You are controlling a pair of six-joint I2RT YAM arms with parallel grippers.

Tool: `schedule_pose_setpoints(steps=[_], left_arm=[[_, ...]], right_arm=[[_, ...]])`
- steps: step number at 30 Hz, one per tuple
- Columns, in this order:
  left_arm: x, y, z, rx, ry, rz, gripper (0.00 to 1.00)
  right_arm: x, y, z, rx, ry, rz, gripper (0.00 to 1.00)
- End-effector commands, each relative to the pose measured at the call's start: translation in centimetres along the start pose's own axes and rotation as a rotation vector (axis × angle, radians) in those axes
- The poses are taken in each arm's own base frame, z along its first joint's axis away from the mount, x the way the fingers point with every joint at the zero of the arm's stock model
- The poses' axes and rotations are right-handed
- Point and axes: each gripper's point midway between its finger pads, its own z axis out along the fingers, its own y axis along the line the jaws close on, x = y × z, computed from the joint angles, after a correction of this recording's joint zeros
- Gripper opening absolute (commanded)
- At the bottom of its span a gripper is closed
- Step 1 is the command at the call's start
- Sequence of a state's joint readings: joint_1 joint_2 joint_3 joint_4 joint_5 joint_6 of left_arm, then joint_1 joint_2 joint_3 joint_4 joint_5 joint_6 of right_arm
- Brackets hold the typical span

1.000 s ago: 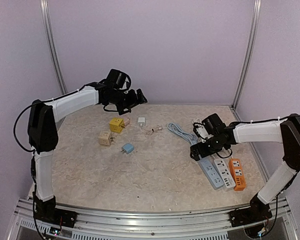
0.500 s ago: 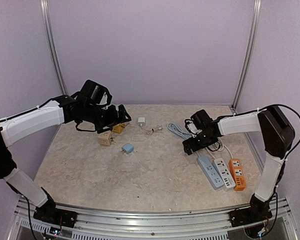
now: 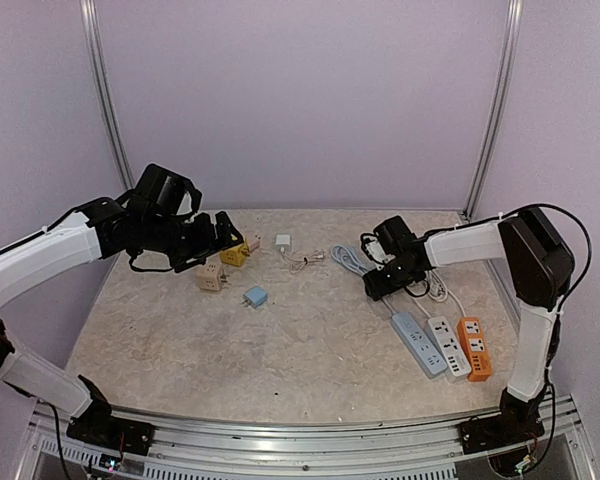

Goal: Insert the plug
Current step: Move the socket to the center of the board.

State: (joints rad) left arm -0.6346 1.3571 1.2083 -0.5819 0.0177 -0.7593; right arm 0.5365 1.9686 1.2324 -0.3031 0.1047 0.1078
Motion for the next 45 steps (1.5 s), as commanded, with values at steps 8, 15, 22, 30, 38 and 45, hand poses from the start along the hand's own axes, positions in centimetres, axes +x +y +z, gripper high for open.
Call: schedule_pose_setpoints(steps=[8,15,22,30,38,45], left_arm=[[-0.8,-0.1,0.5,-0.022,-0.004,0.010,0.99],[-1.3,0.4,0.5,-0.047,-0.021,0.022,0.99],[-1.6,0.7,0.2,-0.052,-0.029,0.023,0.99],[-2.1,1.0,0.6,-0.062,-0.026,0.021,0.99],[-1.7,1.0,0.0,-0.043,-0.029,-0.003,0.99],[-1.4,0.7,0.2,-0.036,-0.024,-0.003,0.99]], right_arm=[[2.1,5.0,-3.5,-0.143,-0.027,-0.113,0.33],[3.2,7.4,-5.2,-0.179,-0.037,-0.165,0.21],[4.9,9.6,-6.3,-0.210,-0.013,-0.245,0.20],[7.1,13.6,-6.8,-0.278,0.005,-0.382,0.18],[10.1,17.7,-6.9,-0.327,0.067,-0.563,0.18],[9.8,21.2,-8.1,-0.399,0.032,-0.672,0.14]])
